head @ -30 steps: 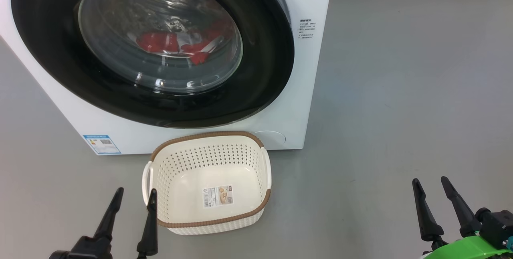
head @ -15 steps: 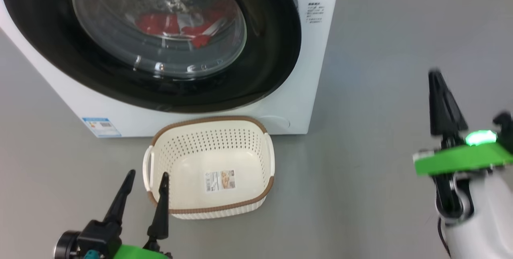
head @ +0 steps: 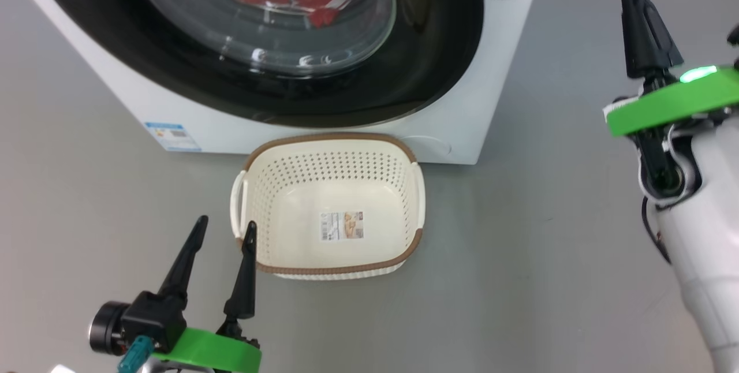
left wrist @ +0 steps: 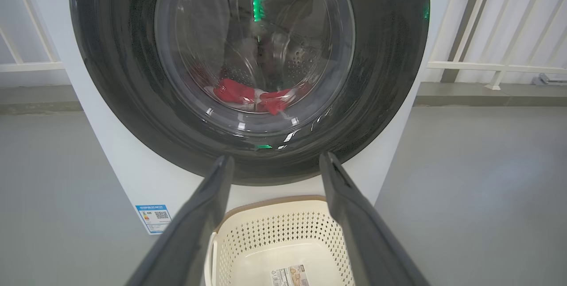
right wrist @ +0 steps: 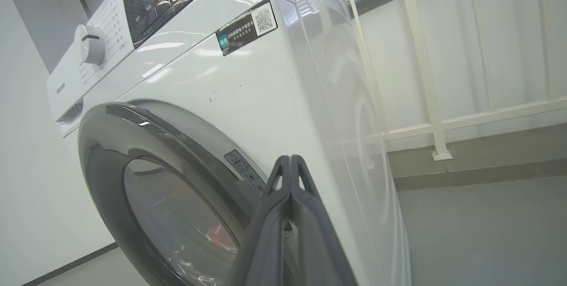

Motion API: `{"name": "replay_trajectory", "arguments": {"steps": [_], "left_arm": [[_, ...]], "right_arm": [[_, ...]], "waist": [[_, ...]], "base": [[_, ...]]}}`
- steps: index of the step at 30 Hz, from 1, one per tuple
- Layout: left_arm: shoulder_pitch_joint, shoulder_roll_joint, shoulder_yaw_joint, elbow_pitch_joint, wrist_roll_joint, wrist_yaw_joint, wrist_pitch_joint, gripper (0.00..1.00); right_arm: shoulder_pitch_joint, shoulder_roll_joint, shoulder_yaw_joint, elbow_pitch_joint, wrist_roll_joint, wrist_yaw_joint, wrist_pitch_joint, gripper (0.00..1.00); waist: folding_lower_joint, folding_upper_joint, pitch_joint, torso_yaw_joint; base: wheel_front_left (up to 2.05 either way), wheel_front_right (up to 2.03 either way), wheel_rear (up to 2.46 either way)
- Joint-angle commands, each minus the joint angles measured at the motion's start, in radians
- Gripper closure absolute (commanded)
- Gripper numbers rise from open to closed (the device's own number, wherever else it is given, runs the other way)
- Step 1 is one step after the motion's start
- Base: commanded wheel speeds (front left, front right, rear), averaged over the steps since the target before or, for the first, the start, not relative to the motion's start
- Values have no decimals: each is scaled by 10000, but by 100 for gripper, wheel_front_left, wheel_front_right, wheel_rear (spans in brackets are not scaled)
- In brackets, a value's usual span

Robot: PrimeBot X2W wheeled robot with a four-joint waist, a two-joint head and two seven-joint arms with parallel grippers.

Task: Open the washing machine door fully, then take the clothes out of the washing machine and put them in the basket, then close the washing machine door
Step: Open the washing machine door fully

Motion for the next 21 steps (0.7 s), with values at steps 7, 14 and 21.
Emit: {"name": "replay_trajectory", "arguments": {"steps": [7, 14, 21], "left_arm": [[-570, 158, 144, -264, -93, 113, -92, 0], [-900, 158, -38, -291, -153, 172, -92, 0], [-1129, 158, -144, -291, -238, 205, -92, 0]], "right_arm": [[-1613, -765, 2018, 942, 2135, -11, 540, 100], [-2809, -1521, 3425, 1000, 4886, -11, 2142, 100], [-3511, -1579, 3421, 1134, 6989, -11, 3508, 100]], "waist": [[-1, 0, 615, 529], [-1, 0, 1223, 748], [-1, 0, 1637, 803]], "base": [[0, 0, 0], [0, 0, 0], [0, 0, 0]]}}
